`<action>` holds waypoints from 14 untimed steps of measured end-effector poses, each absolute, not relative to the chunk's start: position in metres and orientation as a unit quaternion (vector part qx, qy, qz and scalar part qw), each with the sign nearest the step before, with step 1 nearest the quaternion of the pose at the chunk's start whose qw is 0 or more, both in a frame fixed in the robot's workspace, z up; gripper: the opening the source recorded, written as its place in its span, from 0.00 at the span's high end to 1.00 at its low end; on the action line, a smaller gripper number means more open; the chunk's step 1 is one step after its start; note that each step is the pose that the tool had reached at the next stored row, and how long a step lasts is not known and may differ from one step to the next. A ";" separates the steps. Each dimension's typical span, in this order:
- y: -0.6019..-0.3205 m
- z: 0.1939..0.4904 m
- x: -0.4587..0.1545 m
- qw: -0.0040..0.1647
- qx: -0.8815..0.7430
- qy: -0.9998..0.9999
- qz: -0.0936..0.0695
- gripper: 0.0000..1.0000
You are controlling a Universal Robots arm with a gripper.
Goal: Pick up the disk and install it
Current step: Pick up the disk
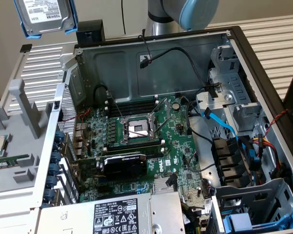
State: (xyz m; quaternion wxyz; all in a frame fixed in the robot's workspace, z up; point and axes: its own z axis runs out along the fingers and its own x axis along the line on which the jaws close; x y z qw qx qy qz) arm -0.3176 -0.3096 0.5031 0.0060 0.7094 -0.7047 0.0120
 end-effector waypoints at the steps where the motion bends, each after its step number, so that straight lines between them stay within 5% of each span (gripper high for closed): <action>1: -0.311 0.503 -0.313 0.006 0.709 -0.705 0.012 0.63; 14: -0.331 0.503 -0.263 0.008 0.709 -0.705 0.010 0.63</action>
